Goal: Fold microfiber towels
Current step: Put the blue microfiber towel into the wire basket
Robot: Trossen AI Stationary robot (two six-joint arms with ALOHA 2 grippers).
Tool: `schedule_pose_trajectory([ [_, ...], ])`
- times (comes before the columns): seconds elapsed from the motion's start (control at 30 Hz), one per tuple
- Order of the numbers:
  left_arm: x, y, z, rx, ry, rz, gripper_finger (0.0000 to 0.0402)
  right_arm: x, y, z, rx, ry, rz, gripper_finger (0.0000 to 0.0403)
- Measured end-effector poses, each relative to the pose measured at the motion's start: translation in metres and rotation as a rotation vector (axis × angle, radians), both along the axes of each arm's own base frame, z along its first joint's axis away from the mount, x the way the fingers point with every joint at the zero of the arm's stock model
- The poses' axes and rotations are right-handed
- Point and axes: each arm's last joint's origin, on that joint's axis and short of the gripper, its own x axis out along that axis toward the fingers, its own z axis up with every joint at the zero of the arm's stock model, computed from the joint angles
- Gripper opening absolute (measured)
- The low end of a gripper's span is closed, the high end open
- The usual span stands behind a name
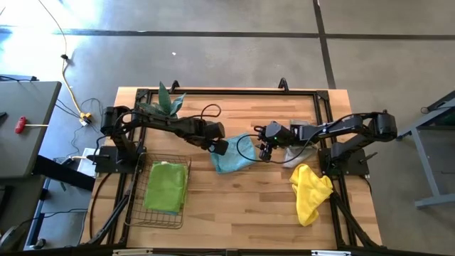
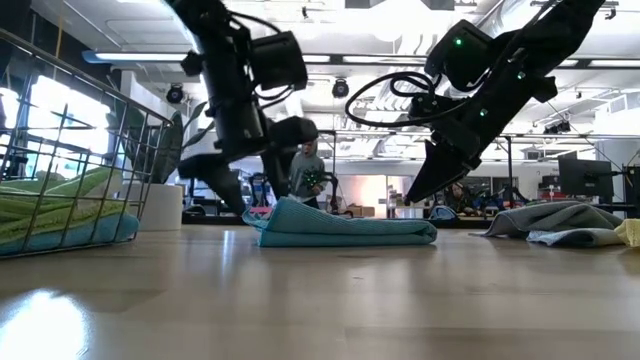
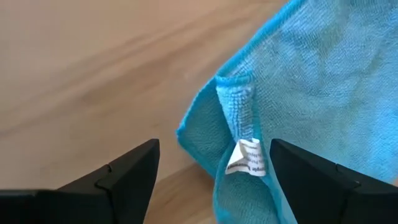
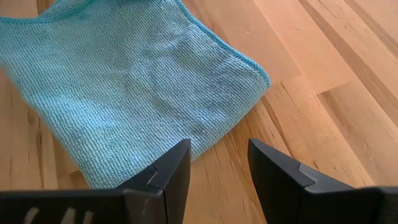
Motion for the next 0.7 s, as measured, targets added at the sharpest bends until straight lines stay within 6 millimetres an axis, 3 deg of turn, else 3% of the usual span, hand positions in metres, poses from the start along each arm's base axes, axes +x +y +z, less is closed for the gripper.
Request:
schedule_pose_trajectory([
  [0.3, -0.003, -0.006, -0.027, -0.016, -0.132, 0.041, 0.0298, 0.0, 0.0, 0.0, 0.0, 0.0, 0.0, 0.0154],
  [0.7, 0.014, -0.016, -0.034, -0.006, -0.304, 0.0, 0.0297, 0.0, 0.0, 0.0, 0.0, 0.0, 0.0, 0.0154],
])
